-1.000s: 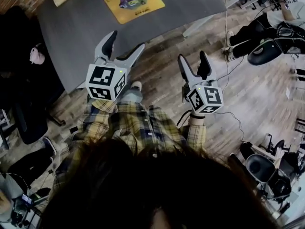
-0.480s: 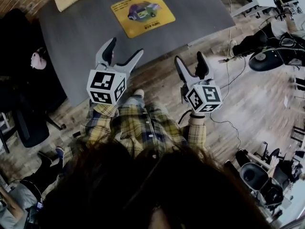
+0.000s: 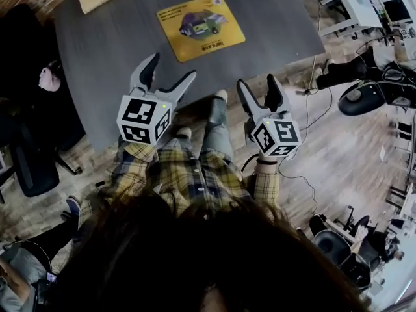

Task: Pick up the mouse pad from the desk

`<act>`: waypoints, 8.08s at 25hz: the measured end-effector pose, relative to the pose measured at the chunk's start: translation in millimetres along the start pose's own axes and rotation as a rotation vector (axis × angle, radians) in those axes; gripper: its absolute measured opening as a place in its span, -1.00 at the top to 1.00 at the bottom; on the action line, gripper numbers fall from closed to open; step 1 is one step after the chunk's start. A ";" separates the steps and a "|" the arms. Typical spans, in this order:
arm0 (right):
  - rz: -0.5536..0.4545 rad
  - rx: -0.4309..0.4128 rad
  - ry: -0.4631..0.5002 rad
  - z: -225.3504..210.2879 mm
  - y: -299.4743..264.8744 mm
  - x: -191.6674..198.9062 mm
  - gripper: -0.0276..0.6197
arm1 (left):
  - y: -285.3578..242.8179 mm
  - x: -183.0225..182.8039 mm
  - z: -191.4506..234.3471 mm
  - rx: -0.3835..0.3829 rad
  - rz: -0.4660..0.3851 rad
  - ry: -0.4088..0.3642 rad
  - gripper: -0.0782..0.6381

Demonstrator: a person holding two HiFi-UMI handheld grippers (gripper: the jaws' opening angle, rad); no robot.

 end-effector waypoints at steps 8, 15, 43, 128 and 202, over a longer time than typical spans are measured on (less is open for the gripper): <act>0.031 -0.118 0.033 -30.9 -73.9 -20.0 -0.22 | -33.4 -10.4 31.1 -0.130 -0.017 0.049 -0.33; 0.059 -0.245 0.073 -66.9 -144.7 -52.1 -0.22 | -76.3 -33.9 50.8 -0.256 -0.039 0.089 -0.33; 0.147 -0.671 0.177 -127.3 -284.5 -89.1 -0.22 | -145.8 -51.7 61.9 -0.689 -0.087 0.207 -0.33; 0.544 -0.613 -0.158 -154.8 -368.0 40.0 -0.20 | -220.6 130.5 151.2 -0.630 0.491 0.293 -0.33; 1.145 -1.192 -0.609 -109.9 -399.5 64.2 0.09 | -221.9 133.4 149.8 -0.632 0.484 0.293 -0.34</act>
Point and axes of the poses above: the fingertips, and each gripper's own axes: y backward along the fingers, z to its left, x out of its underside, the point moved 5 cm from there along y, backward along the fingers, and after that the axes turned 3 degrees about z, right-handed, at the moved point
